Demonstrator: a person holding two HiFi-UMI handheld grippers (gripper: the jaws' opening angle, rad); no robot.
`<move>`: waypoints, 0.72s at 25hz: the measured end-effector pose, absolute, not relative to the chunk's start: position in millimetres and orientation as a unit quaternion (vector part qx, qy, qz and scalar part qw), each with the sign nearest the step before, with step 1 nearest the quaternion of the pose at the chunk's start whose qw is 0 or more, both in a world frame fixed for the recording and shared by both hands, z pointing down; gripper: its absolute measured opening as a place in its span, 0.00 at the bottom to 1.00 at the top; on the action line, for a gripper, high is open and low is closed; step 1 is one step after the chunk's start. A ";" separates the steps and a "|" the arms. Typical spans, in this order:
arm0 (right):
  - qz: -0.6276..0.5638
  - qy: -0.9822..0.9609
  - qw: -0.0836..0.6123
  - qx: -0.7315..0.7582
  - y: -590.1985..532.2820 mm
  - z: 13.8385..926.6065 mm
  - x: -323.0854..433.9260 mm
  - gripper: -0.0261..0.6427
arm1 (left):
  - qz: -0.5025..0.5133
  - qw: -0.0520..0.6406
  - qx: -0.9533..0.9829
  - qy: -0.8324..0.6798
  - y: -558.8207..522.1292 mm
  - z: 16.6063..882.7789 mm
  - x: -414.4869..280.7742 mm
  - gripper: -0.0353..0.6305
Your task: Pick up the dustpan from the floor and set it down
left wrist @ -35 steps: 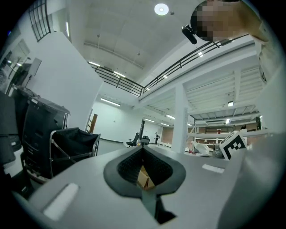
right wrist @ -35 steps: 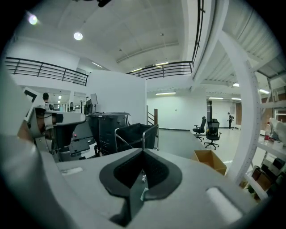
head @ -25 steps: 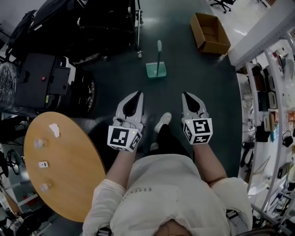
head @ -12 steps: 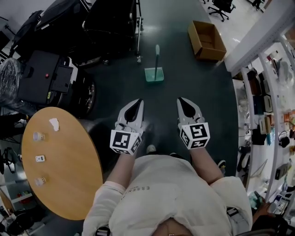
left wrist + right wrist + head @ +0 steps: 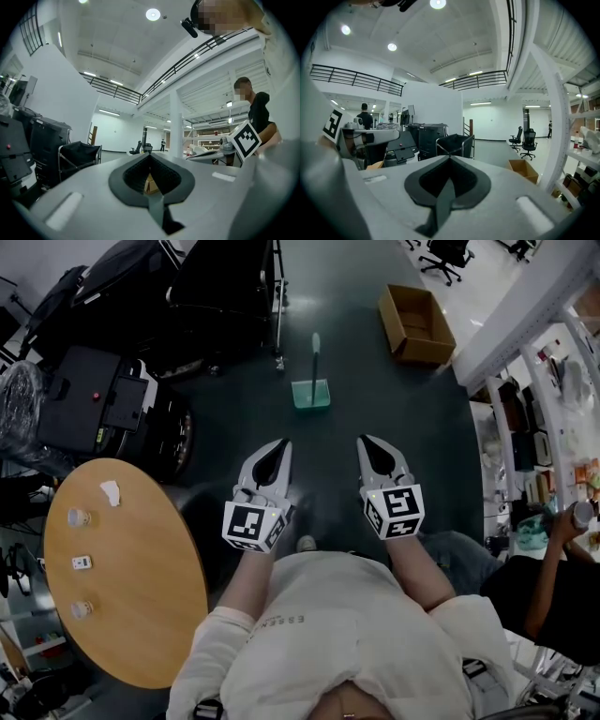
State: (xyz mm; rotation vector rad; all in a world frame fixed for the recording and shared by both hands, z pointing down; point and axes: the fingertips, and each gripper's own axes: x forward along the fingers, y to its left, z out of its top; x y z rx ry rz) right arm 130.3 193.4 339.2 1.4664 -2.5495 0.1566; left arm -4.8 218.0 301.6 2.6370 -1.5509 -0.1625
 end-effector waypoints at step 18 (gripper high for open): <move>0.076 -0.863 0.099 0.490 195.1 350.4 103.4 0.03 | -0.046 0.037 0.862 -0.504 222.1 303.8 -29.2 0.08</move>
